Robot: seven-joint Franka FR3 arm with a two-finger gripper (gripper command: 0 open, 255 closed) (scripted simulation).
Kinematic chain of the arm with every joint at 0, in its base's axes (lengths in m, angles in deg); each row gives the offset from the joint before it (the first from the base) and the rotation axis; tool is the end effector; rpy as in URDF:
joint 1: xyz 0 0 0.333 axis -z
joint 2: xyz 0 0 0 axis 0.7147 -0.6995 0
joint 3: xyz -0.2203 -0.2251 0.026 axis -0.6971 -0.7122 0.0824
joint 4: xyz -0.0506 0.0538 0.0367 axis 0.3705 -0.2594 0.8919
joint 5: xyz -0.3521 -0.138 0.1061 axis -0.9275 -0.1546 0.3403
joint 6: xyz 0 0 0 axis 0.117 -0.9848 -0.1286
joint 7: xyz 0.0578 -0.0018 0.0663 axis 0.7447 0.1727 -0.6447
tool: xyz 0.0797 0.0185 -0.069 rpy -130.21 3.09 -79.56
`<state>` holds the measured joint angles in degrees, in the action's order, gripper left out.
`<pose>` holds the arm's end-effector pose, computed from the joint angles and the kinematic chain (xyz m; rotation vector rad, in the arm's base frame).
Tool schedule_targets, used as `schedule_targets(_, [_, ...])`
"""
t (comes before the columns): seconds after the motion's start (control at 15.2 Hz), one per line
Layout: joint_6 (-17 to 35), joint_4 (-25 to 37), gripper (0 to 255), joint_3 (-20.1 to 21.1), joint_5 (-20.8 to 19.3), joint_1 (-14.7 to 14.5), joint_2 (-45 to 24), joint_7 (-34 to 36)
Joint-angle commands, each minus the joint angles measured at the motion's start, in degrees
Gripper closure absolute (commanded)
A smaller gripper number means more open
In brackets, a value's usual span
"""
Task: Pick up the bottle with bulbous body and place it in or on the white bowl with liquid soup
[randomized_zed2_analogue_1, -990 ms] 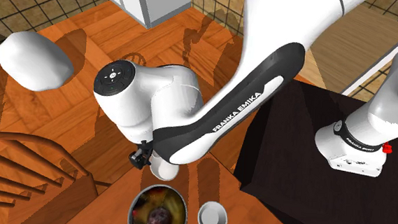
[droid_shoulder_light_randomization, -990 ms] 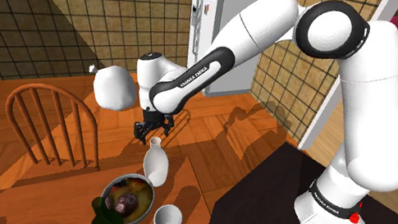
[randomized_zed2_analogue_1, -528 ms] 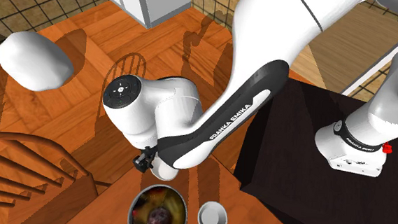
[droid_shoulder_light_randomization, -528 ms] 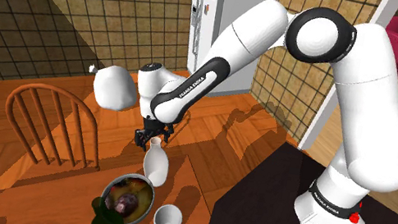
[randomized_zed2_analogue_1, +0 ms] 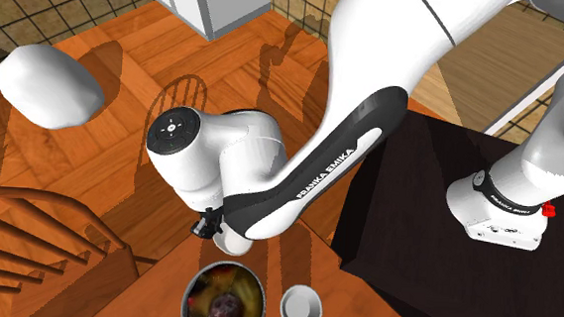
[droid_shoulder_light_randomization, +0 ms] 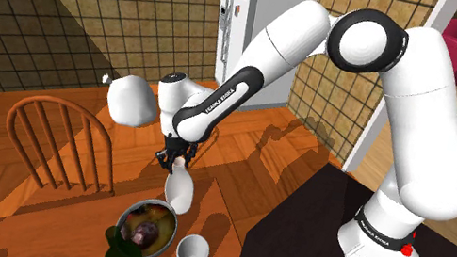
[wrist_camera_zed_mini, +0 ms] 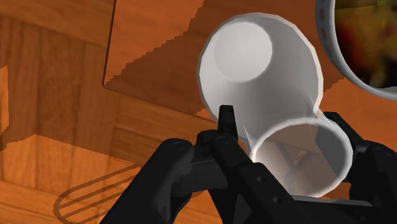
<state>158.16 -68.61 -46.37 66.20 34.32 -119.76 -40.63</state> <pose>0.5638 0.2925 0.2007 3.1300 -0.2208 -0.0514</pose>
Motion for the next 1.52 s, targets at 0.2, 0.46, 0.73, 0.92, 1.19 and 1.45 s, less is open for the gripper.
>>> schedule_targets(0.2, [0.0,0.0,255,0.0,0.0,0.0,0.0,0.0])
schedule_targets(0.46, [0.0,0.0,255,0.0,0.0,0.0,0.0,0.0])
schedule_targets(0.73, [-2.0,-0.2,255,0.7,0.8,0.5,2.2,-0.5])
schedule_targets(0.92, [-3.7,-0.1,255,1.1,1.5,0.8,3.9,-0.9])
schedule_targets(1.19, [-5.9,0.1,255,1.7,2.3,1.2,5.9,-1.4])
schedule_targets(1.45, [-8.2,0.5,255,2.2,3.2,1.6,7.9,-1.9])
